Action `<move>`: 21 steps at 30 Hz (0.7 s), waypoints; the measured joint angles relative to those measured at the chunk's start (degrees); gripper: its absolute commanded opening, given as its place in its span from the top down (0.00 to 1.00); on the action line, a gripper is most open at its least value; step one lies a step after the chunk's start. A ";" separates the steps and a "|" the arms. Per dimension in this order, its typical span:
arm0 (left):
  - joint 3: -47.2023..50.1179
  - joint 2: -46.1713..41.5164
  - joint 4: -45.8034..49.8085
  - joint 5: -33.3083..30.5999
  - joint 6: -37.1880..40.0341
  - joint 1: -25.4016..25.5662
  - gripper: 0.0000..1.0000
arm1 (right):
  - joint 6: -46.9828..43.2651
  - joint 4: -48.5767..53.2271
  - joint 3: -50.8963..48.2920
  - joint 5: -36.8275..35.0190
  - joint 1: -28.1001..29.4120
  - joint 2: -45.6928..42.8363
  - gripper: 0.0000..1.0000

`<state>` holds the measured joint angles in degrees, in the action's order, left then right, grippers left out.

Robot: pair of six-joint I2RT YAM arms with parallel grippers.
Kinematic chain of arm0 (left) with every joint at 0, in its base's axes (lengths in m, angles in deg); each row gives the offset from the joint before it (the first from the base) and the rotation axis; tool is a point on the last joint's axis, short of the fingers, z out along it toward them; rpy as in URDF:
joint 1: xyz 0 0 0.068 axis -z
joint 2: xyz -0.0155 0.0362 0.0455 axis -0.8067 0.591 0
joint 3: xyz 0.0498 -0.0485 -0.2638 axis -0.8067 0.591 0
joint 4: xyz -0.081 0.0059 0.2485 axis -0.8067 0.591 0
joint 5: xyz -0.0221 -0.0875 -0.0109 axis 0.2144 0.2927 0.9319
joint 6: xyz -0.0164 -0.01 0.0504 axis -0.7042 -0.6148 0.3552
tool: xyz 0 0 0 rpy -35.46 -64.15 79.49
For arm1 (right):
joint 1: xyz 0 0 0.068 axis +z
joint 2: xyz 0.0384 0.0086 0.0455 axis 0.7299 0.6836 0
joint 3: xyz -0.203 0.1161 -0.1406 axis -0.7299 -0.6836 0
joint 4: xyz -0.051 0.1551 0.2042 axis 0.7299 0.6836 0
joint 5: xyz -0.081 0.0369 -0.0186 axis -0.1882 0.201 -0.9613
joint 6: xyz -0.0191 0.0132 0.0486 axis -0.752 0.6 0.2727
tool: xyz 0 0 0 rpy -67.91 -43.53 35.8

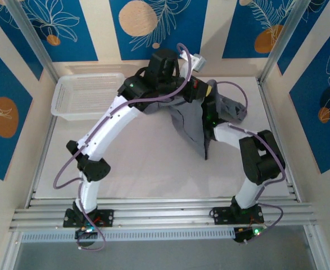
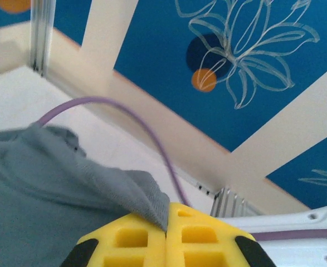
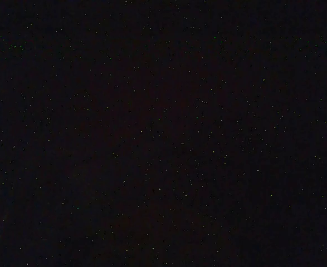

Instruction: Fold the inside-out t-shirt

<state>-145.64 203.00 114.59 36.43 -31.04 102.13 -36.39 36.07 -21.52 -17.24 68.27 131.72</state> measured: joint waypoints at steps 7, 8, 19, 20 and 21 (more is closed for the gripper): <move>-5.51 0.20 -2.47 -1.14 -1.62 0.15 1.00 | 9.90 10.82 2.08 7.08 7.28 2.75 1.00; -5.60 0.26 -2.56 -1.53 -2.12 0.17 1.00 | 11.30 11.78 1.70 7.50 8.41 3.06 1.00; -5.60 3.61 -5.62 -3.85 -8.22 0.33 1.00 | 22.69 11.85 -10.64 4.33 23.87 -11.85 1.00; -5.60 3.61 -6.47 -3.10 -8.68 0.48 1.00 | 22.67 12.24 -9.64 4.48 24.26 -10.58 1.00; -5.64 3.58 -7.41 -2.49 -8.94 0.70 1.00 | 22.64 12.52 -8.33 4.74 24.11 -8.72 1.00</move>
<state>-151.28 206.59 107.18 33.94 -39.98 102.83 -13.75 48.60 -29.85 -12.49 92.37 123.00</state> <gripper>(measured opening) 0.043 0.060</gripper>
